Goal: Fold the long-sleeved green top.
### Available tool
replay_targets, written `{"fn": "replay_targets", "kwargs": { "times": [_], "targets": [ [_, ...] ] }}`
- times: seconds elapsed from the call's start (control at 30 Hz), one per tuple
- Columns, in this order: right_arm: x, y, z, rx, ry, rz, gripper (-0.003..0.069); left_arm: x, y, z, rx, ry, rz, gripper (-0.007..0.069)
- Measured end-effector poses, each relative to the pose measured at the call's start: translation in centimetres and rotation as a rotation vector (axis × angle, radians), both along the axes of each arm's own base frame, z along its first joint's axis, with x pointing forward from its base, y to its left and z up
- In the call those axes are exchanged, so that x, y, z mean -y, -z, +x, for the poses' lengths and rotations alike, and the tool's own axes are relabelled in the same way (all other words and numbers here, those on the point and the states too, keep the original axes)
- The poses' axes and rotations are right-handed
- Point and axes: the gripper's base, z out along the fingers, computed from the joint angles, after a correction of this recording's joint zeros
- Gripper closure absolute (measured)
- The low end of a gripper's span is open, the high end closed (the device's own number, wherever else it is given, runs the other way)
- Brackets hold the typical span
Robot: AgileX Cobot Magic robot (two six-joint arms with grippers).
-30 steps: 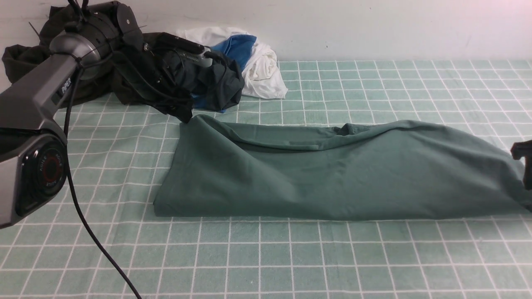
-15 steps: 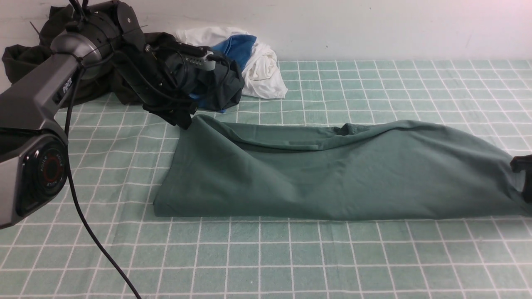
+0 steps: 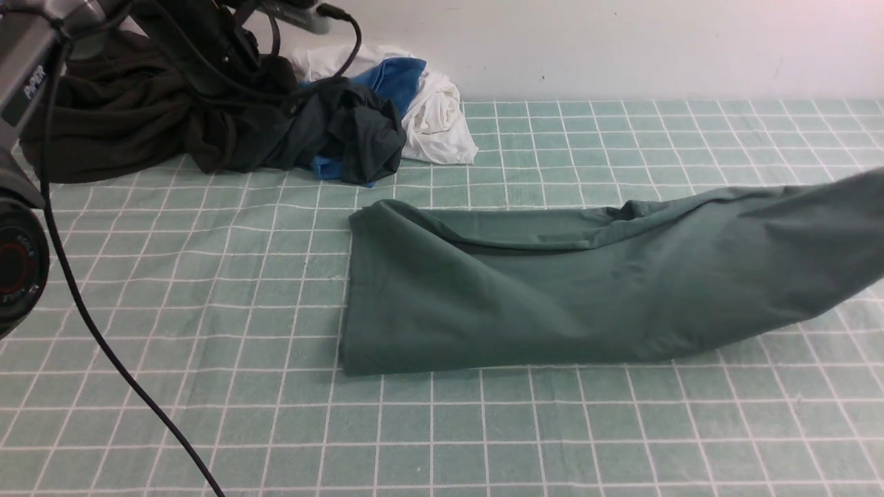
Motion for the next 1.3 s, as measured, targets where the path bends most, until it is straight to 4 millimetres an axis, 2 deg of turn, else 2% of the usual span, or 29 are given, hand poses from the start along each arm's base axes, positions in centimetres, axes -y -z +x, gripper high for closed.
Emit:
{"fn": "replay_targets", "kwargs": {
  "times": [0.1,0.17,0.2,0.23,0.27,0.3,0.33,0.4,0.43,0.47,0.5,0.57,0.63,0.67,0.73,0.77,0.8,0.87,0.9,0.97,1.0,1.03,1.1,1.13,1.2,1.23,1.27,1.3],
  "targets": [
    [-5.5,-4.8,-0.3,0.136,-0.161,0.000,0.0612,-0.3,-2.7,-1.2,0.056,-0.006,0.017,0.0628],
    [-9.9,-6.8,-0.3,0.210,-0.296,0.023,0.0612,-0.5,-4.4,-2.0,0.091,-0.014,0.034,0.0628],
    [-12.4,-7.4,-0.3,0.239,-0.374,0.044,0.0612,-0.7,-5.4,-2.5,0.110,-0.019,0.044,0.0628],
    [-12.9,-7.4,-0.4,0.240,-0.387,0.050,0.0612,-0.7,-5.5,-2.6,0.112,-0.021,0.049,0.0628],
    [-17.2,-7.4,-0.2,0.270,-0.511,0.098,0.0612,-1.0,-6.8,-3.3,0.137,-0.029,0.065,0.0628],
    [-20.2,-6.9,-0.1,0.279,-0.592,0.131,0.0612,-1.2,-8.0,-4.1,0.161,-0.041,0.074,0.0628],
    [-20.7,-6.9,-0.2,0.283,-0.605,0.137,0.0612,-1.2,-8.1,-4.2,0.164,-0.042,0.076,0.0628],
    [-26.8,-4.4,0.4,0.276,-0.741,0.227,0.0612,-1.7,-10.0,-5.3,0.203,-0.080,0.082,0.0628],
    [-29.2,-3.0,0.6,0.266,-0.783,0.262,0.0612,-2.0,-10.7,-5.8,0.217,-0.096,0.081,0.0628],
    [-29.2,-3.0,0.6,0.266,-0.783,0.262,0.0612,-2.1,-10.9,-5.9,0.222,-0.101,0.081,0.0628],
    [-32.8,-0.5,0.8,0.248,-0.840,0.308,0.0612,-2.4,-11.6,-6.4,0.237,-0.122,0.082,0.0628],
    [-37.2,3.5,1.0,0.218,-0.918,0.335,0.0605,-2.9,-12.6,-7.2,0.259,-0.145,0.072,0.0628],
    [-39.2,5.7,0.9,0.202,-0.961,0.347,0.0583,-3.1,-13.2,-7.6,0.271,-0.155,0.067,0.0628],
    [-40.4,7.5,0.9,0.176,-0.977,0.369,0.0554,-3.3,-13.6,-7.9,0.280,-0.162,0.070,0.0628],
    [-41.0,8.5,0.8,0.160,-0.987,0.389,0.0511,-3.3,-13.9,-8.2,0.287,-0.163,0.069,0.0628],
    [-41.3,8.7,0.7,0.150,-0.991,0.421,0.0439,-3.3,-14.3,-8.5,0.297,-0.165,0.067,0.0628],
    [-41.2,8.6,0.7,0.149,-0.992,0.431,0.0400,-3.3,-14.5,-8.7,0.298,-0.165,0.067,0.0628],
    [-40.4,7.0,0.8,0.159,-0.989,0.450,0.0305,-3.3,-14.9,-9.5,0.300,-0.165,0.059,0.0628],
    [-40.4,6.8,0.8,0.162,-0.990,0.451,0.0305,-3.3,-14.8,-9.5,0.297,-0.164,0.060,0.0628],
    [-38.3,3.6,0.8,0.165,-0.996,0.452,0.0239,-3.4,-15.3,-11.1,0.288,-0.170,0.056,0.0628],
    [-37.9,2.6,0.7,0.177,-0.999,0.452,0.0232,-3.4,-15.3,-11.4,0.285,-0.172,0.055,0.0628],
    [-36.1,-0.2,0.3,0.190,-1.004,0.443,0.0225,-3.5,-15.1,-12.8,0.256,-0.177,0.053,0.0628],
    [-33.9,-3.4,-0.4,0.213,-1.008,0.424,0.0237,-3.6,-15.3,-15.0,0.242,-0.183,0.050,0.0628],
    [-32.9,-4.7,-0.9,0.223,-1.008,0.409,0.0250,-3.6,-14.8,-15.9,0.216,-0.186,0.051,0.0628],
    [-30.3,-8.1,-2.5,0.248,-1.004,0.372,0.0307,-3.8,-14.5,-19.2,0.191,-0.200,0.043,0.0628],
    [-29.7,-8.9,-3.0,0.258,-1.001,0.360,0.0326,-3.8,-13.8,-20.1,0.163,-0.205,0.043,0.0628],
    [-28.3,-10.6,-4.1,0.289,-0.993,0.340,0.0377,-3.9,-13.5,-22.5,0.158,-0.215,0.037,0.0628],
    [-27.6,-11.6,-4.7,0.310,-0.986,0.326,0.0407,-4.0,-12.6,-23.8,0.137,-0.222,0.034,0.0628]
  ]
}}
